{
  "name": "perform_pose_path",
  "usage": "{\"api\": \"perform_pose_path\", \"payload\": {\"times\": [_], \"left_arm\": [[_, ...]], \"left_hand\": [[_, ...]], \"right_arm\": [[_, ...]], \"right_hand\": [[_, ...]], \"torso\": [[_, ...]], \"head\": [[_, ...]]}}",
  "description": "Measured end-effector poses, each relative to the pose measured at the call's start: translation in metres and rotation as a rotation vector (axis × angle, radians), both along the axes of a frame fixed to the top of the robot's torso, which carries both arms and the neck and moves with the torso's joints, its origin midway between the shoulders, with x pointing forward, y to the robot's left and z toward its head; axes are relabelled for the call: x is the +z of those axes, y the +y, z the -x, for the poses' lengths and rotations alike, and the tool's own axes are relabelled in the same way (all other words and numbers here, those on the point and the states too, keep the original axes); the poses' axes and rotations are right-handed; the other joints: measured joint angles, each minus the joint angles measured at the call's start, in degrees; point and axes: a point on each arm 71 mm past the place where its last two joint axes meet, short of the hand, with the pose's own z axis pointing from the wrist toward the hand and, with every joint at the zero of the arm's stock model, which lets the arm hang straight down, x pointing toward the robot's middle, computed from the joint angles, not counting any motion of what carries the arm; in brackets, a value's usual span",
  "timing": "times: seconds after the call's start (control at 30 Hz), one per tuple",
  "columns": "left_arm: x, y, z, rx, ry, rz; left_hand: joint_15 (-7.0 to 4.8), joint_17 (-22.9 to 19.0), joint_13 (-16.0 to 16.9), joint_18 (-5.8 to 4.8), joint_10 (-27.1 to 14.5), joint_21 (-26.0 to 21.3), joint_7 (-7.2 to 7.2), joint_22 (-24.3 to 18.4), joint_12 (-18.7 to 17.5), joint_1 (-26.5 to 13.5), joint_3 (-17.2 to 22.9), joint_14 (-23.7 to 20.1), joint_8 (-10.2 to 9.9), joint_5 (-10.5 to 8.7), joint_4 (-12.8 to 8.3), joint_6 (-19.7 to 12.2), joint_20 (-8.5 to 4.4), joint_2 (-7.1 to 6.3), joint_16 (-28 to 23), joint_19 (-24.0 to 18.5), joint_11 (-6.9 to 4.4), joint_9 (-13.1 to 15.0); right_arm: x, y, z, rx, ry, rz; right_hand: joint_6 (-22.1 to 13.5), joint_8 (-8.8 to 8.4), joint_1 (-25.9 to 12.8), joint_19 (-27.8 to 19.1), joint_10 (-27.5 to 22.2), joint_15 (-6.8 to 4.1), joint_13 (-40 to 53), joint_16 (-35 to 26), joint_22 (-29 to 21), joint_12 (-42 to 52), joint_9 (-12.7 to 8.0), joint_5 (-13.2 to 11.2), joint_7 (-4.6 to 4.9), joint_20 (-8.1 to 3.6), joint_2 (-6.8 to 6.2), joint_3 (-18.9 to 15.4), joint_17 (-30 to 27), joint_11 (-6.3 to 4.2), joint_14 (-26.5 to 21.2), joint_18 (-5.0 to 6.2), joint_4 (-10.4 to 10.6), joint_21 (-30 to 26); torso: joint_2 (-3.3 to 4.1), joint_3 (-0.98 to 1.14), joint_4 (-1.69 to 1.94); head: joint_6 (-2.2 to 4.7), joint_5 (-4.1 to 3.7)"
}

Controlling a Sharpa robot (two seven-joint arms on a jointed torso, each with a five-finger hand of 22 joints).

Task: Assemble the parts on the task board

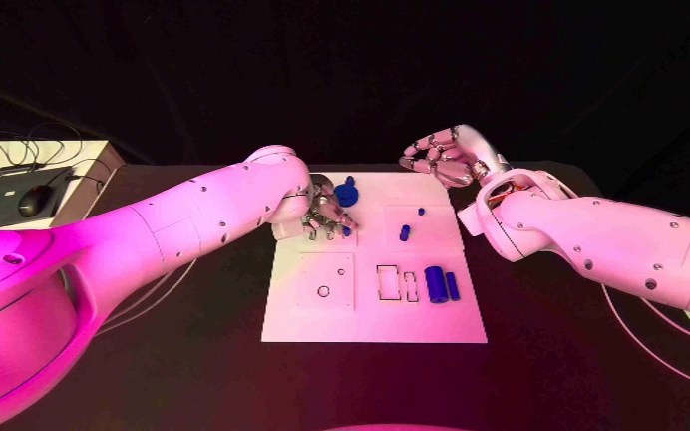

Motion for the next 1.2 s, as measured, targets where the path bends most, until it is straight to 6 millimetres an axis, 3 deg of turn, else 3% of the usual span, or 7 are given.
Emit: {"api": "perform_pose_path", "payload": {"times": [0.17,0.43,0.53,0.8,0.87,0.97,1.2], "left_arm": [[0.000,-0.001,0.000,0.000,0.005,0.009],[0.000,-0.001,0.000,0.002,0.012,0.023],[0.000,-0.001,0.001,0.004,0.017,0.028],[0.000,0.001,0.003,0.016,0.024,0.052],[0.000,0.002,0.003,0.024,0.020,0.058],[0.001,0.005,0.005,0.041,0.015,0.070],[0.004,0.018,0.009,0.085,0.014,0.095]], "left_hand": [[-0.14,0.0,0.0,0.00,-0.2,-0.1,-0.19,0.1,0.0,0.6,2.9,-0.1,-0.2,-0.03,-1.7,-0.3,0.00,0.21,0.0,0.0,-0.18,-0.1],[-0.21,-0.1,-0.3,0.00,-0.5,-0.4,-0.01,0.6,0.0,0.4,9.7,-0.2,-0.4,-0.21,-7.2,-0.9,0.00,0.11,0.0,0.0,-0.13,-0.1],[-0.21,-0.1,-0.6,0.00,-0.5,-0.4,-0.17,0.8,0.0,0.3,9.8,-0.2,-0.4,0.22,-7.3,-1.1,0.00,0.05,0.0,0.0,-0.11,-0.1],[-0.21,0.7,-1.2,0.00,0.0,-0.4,-0.68,2.0,-0.6,-0.4,10.4,-0.2,-0.3,8.32,-6.8,-1.6,-0.02,0.17,0.5,0.0,-0.63,-0.1],[-0.50,0.9,-1.3,-0.01,0.1,-0.3,-0.67,2.3,-0.7,-1.3,10.5,0.1,2.0,9.38,-6.6,-1.6,-0.33,0.04,0.5,0.3,-0.55,-0.1],[-0.53,1.0,-1.4,-0.01,0.5,-0.4,-0.66,2.6,-1.0,-1.8,10.5,0.1,3.0,11.00,-6.6,-1.6,-0.51,-0.07,0.5,0.5,-0.62,-0.1],[-0.74,1.0,-1.4,-0.55,1.7,-0.3,-0.42,3.0,-1.6,-2.9,9.9,0.3,3.0,14.04,-7.3,-1.2,-1.13,-0.42,0.5,1.1,-1.03,-0.1]], "right_arm": [[0.000,0.000,0.000,0.001,0.000,0.001],[0.000,0.001,-0.001,0.001,0.001,0.004],[-0.001,0.001,-0.001,0.002,0.001,0.006],[-0.001,0.000,-0.001,0.002,0.002,0.008],[-0.001,0.000,-0.001,0.001,0.002,0.009],[-0.002,-0.001,-0.001,0.000,0.004,0.010],[-0.003,-0.003,-0.001,-0.004,0.005,0.012]], "right_hand": [[0.0,0.00,0.0,0.0,0.3,0.00,0.0,0.0,0.0,0.0,0.0,0.0,0.00,0.00,0.00,0.0,0.0,-0.10,0.0,0.00,0.0,0.0],[0.0,0.00,0.0,0.0,0.3,0.00,0.0,-0.2,0.0,0.0,0.0,0.5,-0.01,0.00,0.00,0.0,0.0,-0.09,0.0,0.00,0.0,0.0],[0.0,0.00,0.0,0.0,0.3,0.00,0.0,-0.2,0.0,0.0,0.0,0.5,-0.01,0.00,0.00,0.0,0.0,-0.06,0.0,0.00,0.0,0.0],[0.0,-0.24,0.0,0.0,0.3,0.00,0.1,-0.2,0.0,0.0,0.0,0.8,-0.01,0.00,0.00,0.0,0.0,-0.05,0.0,0.00,0.0,0.0],[0.0,-0.24,0.0,0.0,0.3,0.00,0.1,-0.2,0.0,0.0,0.0,0.8,-0.01,0.00,0.00,0.0,0.0,-0.05,0.0,0.00,0.0,0.0],[0.0,-0.24,0.0,0.0,0.3,0.00,0.1,-0.2,0.0,0.0,0.0,0.8,-0.01,0.00,0.00,0.0,0.0,-0.05,0.0,0.00,0.0,0.0],[0.0,-0.23,0.0,0.0,0.4,0.00,0.1,-0.2,0.0,0.0,0.0,0.8,-0.02,0.00,0.00,0.0,0.0,-0.04,0.0,0.00,0.0,0.0]], "torso": [[0.00,0.00,0.01],[-0.01,0.06,0.03],[-0.01,0.07,0.03],[-0.03,0.08,0.03],[-0.05,0.09,0.03],[-0.10,0.10,0.03],[-0.22,0.15,0.16]], "head": [[-0.03,0.00],[-0.16,0.07],[-0.18,0.08],[-0.05,0.21],[0.00,0.21],[0.06,0.22],[0.01,0.30]]}}
